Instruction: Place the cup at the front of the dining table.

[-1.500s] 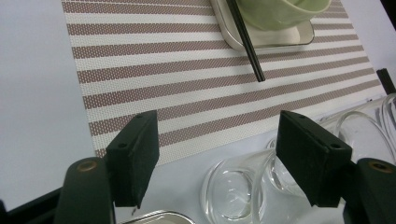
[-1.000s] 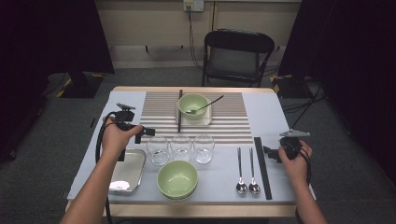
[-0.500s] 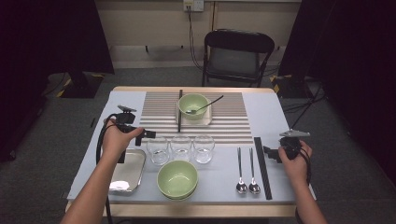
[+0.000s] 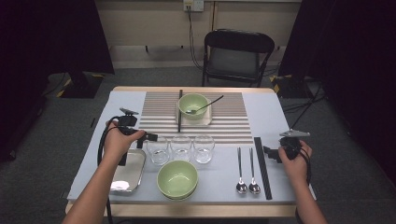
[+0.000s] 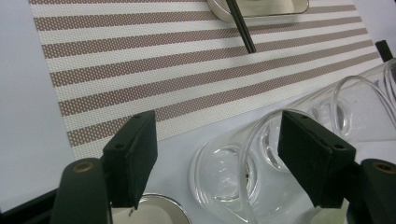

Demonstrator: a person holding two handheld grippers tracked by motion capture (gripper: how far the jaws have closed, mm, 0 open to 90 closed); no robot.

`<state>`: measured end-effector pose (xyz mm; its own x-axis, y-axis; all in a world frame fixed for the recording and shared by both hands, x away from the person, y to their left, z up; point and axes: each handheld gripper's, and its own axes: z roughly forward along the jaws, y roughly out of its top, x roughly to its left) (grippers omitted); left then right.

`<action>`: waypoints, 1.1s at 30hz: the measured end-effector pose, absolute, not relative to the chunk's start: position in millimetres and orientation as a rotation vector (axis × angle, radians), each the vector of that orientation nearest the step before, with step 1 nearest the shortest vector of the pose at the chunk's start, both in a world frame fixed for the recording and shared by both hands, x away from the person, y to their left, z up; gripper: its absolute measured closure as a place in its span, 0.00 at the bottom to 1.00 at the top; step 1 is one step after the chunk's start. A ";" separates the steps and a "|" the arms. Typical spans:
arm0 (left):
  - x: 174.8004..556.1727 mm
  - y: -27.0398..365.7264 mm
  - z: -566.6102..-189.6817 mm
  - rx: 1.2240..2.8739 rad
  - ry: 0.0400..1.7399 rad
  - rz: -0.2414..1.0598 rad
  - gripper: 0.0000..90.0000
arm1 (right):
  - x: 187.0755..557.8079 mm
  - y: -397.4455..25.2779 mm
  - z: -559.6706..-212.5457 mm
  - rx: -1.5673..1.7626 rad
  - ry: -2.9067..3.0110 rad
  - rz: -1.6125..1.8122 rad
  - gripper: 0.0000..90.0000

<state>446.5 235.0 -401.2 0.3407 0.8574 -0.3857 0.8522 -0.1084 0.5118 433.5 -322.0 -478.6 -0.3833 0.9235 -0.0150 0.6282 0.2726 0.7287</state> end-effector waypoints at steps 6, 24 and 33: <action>444.1 237.1 -403.7 1.940 1.489 0.009 0.32 | 433.4 -322.1 -478.6 1.398 2.109 0.900 0.18; 438.8 238.8 -414.3 1.940 1.500 -0.007 0.31 | 433.3 -321.8 -478.5 1.400 2.109 0.899 0.18; 438.3 236.5 -420.4 1.947 1.509 -0.014 0.31 | 433.3 -321.9 -478.5 1.398 2.108 0.900 0.18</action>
